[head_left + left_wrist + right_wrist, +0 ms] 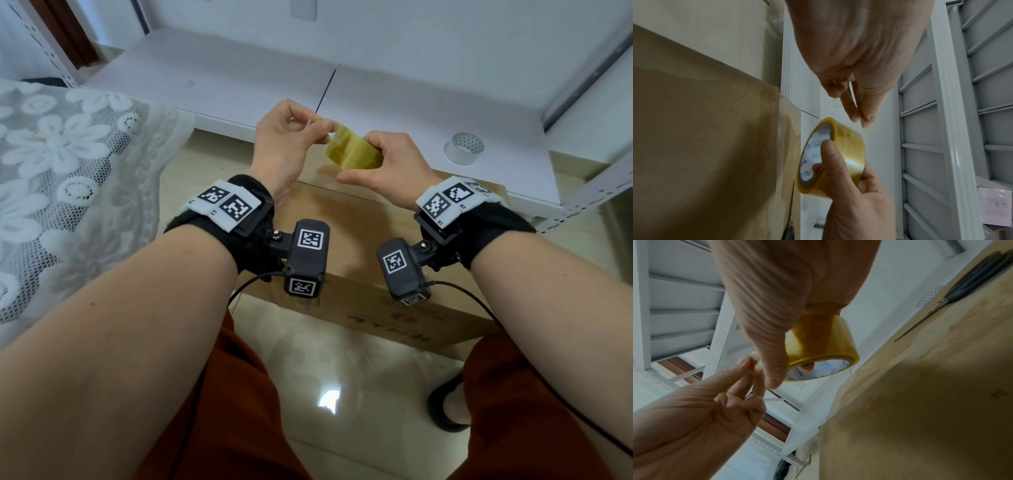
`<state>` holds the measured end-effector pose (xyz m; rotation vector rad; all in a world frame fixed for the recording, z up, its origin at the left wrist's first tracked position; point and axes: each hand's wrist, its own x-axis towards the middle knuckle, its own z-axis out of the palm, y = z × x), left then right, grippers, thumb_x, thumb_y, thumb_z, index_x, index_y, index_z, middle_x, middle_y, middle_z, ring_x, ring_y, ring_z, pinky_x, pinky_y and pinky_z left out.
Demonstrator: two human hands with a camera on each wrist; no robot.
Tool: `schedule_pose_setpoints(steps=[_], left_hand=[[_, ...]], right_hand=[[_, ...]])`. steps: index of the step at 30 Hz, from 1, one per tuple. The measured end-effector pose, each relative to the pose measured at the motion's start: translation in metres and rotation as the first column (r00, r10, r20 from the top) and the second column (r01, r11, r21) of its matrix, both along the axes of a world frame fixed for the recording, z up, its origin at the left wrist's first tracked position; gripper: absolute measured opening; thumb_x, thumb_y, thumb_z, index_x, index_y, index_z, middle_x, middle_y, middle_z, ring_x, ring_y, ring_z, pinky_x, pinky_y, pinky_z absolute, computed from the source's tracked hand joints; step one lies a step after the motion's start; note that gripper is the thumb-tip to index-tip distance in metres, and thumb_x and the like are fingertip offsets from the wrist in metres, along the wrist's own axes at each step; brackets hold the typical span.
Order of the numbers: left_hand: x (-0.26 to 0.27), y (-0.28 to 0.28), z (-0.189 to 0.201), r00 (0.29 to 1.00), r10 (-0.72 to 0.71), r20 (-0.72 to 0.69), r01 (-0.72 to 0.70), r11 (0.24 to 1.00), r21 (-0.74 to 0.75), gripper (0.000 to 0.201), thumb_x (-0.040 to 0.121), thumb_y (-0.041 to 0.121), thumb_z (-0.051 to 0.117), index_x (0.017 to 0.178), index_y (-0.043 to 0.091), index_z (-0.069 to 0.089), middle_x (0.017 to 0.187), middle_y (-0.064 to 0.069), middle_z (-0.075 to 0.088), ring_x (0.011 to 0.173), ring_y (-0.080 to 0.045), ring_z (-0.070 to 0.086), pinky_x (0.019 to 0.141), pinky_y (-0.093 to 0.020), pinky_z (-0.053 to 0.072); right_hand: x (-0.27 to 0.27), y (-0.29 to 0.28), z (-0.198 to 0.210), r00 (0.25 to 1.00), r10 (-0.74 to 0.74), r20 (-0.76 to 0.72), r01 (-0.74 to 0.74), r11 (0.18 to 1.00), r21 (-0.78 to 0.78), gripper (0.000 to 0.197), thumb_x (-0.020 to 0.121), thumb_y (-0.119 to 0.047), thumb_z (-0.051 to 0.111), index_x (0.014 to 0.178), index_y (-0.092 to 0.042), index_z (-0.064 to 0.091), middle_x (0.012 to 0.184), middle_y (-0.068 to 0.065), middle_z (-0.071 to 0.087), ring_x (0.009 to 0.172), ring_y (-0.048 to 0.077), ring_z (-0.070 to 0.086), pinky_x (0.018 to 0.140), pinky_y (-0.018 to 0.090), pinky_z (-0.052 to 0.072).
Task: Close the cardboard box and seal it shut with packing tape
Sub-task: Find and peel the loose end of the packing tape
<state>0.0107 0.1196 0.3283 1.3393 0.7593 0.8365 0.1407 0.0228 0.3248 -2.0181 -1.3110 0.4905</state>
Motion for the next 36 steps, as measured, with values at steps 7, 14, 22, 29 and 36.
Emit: schedule_pose_setpoints(steps=[7,14,22,29,36], left_hand=[[0.001,-0.003,0.000,1.000,-0.026,0.009,0.026,1.000,-0.012,0.024,0.083,0.008,0.071,0.078,0.019,0.050,0.096,-0.015,0.072,0.069,-0.006,0.060,0.062,-0.014,0.042],[0.000,0.000,-0.002,0.996,-0.008,0.092,0.020,0.991,-0.130,0.019,0.085,0.003,0.069,0.079,0.013,0.053,0.091,-0.017,0.072,0.084,-0.021,0.064,0.086,-0.032,0.054],[0.006,-0.008,0.001,0.979,0.004,0.202,0.046,0.969,-0.243,0.017,0.089,-0.004,0.062,0.082,0.006,0.050,0.087,-0.018,0.067,0.076,-0.022,0.066,0.076,-0.033,0.058],[-0.021,0.030,0.000,0.945,0.233,0.232,-0.108,0.886,-0.451,0.013,0.089,-0.005,0.060,0.095,0.004,0.052,0.097,-0.014,0.062,0.082,-0.020,0.063,0.075,-0.027,0.057],[0.011,-0.011,-0.013,0.988,-0.149,0.042,0.155,0.933,-0.325,0.027,0.083,-0.011,0.064,0.085,0.010,0.048,0.083,-0.004,0.063,0.073,-0.014,0.065,0.075,-0.024,0.057]], right_hand=[[0.003,0.000,-0.003,0.996,-0.038,-0.075,0.035,0.999,-0.041,0.032,0.072,-0.036,0.081,0.073,-0.019,0.054,0.070,-0.001,0.054,0.059,0.011,0.048,0.058,0.023,0.041],[0.004,-0.001,0.002,0.999,-0.045,0.018,0.046,0.998,-0.045,0.036,0.070,-0.038,0.082,0.065,-0.024,0.048,0.064,-0.008,0.047,0.056,0.004,0.043,0.051,0.018,0.033],[0.005,-0.002,0.006,0.989,-0.045,0.138,0.057,0.994,-0.089,0.036,0.070,-0.043,0.080,0.077,-0.015,0.058,0.070,-0.002,0.054,0.064,0.014,0.049,0.060,0.028,0.040],[0.033,-0.043,-0.019,0.971,-0.136,0.196,0.171,0.970,-0.171,0.035,0.071,-0.046,0.078,0.071,-0.020,0.055,0.070,-0.001,0.057,0.063,0.015,0.050,0.062,0.034,0.045],[0.044,-0.056,-0.015,0.968,-0.183,0.171,0.206,0.970,-0.126,0.040,0.069,-0.044,0.081,0.082,-0.010,0.063,0.073,0.002,0.059,0.070,0.018,0.054,0.066,0.034,0.045]])
